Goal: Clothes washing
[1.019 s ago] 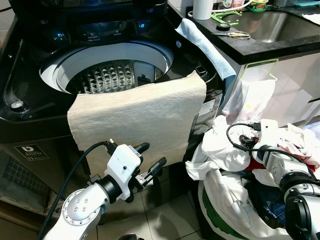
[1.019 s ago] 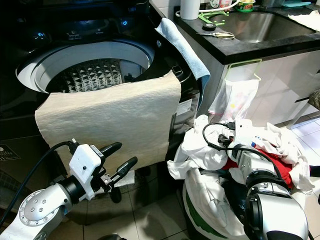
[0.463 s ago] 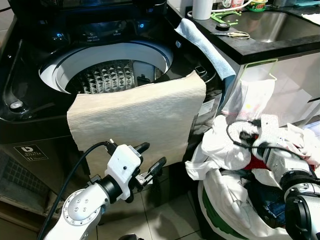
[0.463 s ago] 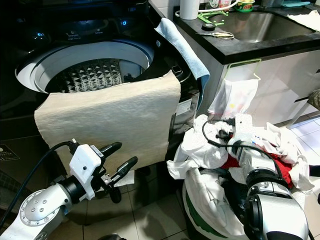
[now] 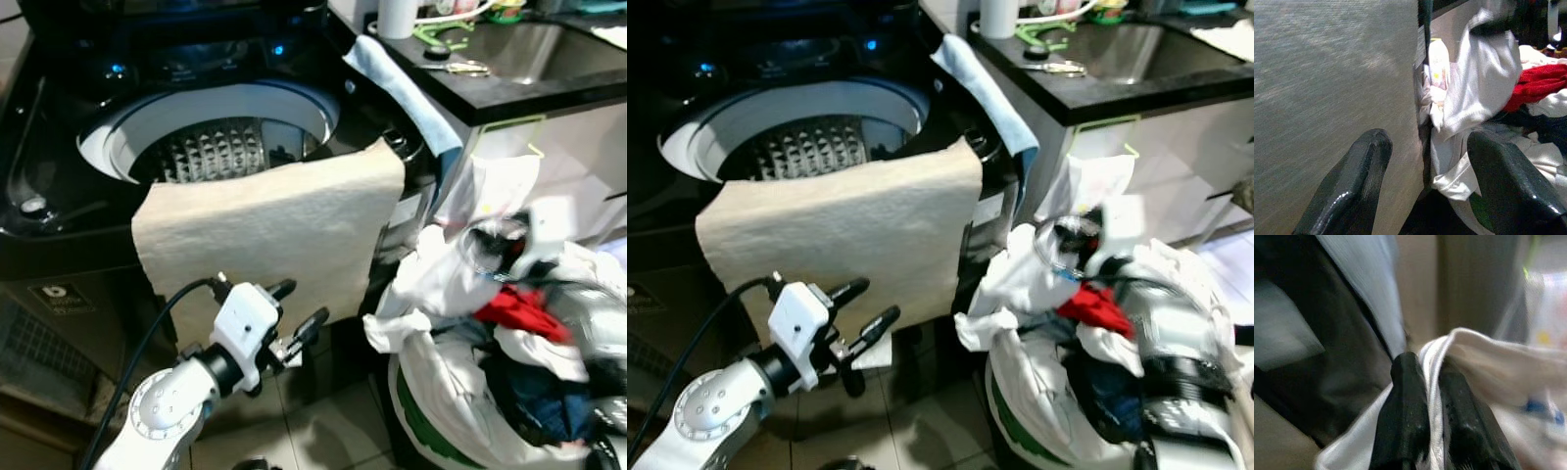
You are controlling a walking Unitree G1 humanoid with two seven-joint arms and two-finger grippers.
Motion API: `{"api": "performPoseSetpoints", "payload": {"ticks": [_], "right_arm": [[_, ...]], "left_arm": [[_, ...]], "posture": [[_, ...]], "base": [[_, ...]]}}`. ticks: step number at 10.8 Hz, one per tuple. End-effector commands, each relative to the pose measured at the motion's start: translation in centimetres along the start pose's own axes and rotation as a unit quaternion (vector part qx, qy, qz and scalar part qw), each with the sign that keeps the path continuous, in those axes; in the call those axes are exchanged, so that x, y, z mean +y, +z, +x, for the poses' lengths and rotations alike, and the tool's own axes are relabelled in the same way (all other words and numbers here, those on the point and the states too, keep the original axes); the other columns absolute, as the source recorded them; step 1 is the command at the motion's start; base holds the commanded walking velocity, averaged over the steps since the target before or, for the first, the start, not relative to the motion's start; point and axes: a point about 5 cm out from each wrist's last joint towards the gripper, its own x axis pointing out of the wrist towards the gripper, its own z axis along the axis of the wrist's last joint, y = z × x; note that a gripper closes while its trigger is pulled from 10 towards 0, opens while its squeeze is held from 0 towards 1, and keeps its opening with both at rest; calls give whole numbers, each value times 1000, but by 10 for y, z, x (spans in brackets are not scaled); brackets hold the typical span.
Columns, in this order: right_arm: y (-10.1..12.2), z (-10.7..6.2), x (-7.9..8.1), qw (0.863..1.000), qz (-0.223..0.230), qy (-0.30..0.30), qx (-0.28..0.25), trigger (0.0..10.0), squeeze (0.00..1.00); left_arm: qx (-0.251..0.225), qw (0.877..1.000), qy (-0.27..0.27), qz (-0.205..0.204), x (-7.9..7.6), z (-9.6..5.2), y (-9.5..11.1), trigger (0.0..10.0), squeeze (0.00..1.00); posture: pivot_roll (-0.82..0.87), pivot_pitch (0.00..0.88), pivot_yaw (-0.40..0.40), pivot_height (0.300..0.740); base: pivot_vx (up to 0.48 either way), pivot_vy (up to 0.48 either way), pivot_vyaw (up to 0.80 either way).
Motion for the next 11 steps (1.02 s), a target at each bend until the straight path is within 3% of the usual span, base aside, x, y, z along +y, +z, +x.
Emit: {"api": "performPoseSetpoints", "payload": {"ticks": [1, 2, 4, 6, 8, 9, 10, 11], "right_arm": [[39, -8, 12, 996, 3, 53, -68, 0, 0], [72, -18, 26, 986, 10, 111, -124, 0, 0], [107, -30, 40, 968, 11, 172, -180, 0, 0], [169, -52, 70, 932, 0, 251, -260, 0, 0], [187, -49, 94, 924, -31, 276, -262, 0, 0], [189, -48, 119, 911, -37, 325, -252, 0, 0], [188, -47, 133, 903, -33, 352, -245, 0, 0], [183, -44, 149, 896, -29, 377, -231, 0, 0]], "left_arm": [[-1, 1000, 1, 5, 2, 1, 0, 10000, 0], [-3, 1000, 1, 3, 1, 2, -1, 10000, 0], [-7, 1000, 2, 2, 2, 3, 0, 10000, 0], [-24, 1000, 11, -4, 4, 5, 5, 10000, 0], [-62, 998, 13, -12, 10, 13, 24, 10000, 0], [-110, 993, 2, -50, 13, 22, 49, 10000, 0], [-136, 987, -20, -84, 13, 26, 63, 10000, 1000], [-169, 977, -45, -122, 11, 33, 80, 10000, 1000]], "posture": [[-6, 0, 20, 719], [-12, 0, 19, 719], [-11, 0, 14, 719], [-16, 0, 8, 719], [-23, 0, -2, 719], [-24, 0, -7, 719], [-26, 0, -14, 719], [-27, 0, -16, 719]], "base": [[0, 0, 0], [0, 0, 0], [0, 0, 0], [0, 0, 0], [0, 0, 0], [0, 0, 0], [0, 0, 0], [0, 0, 0]]}}
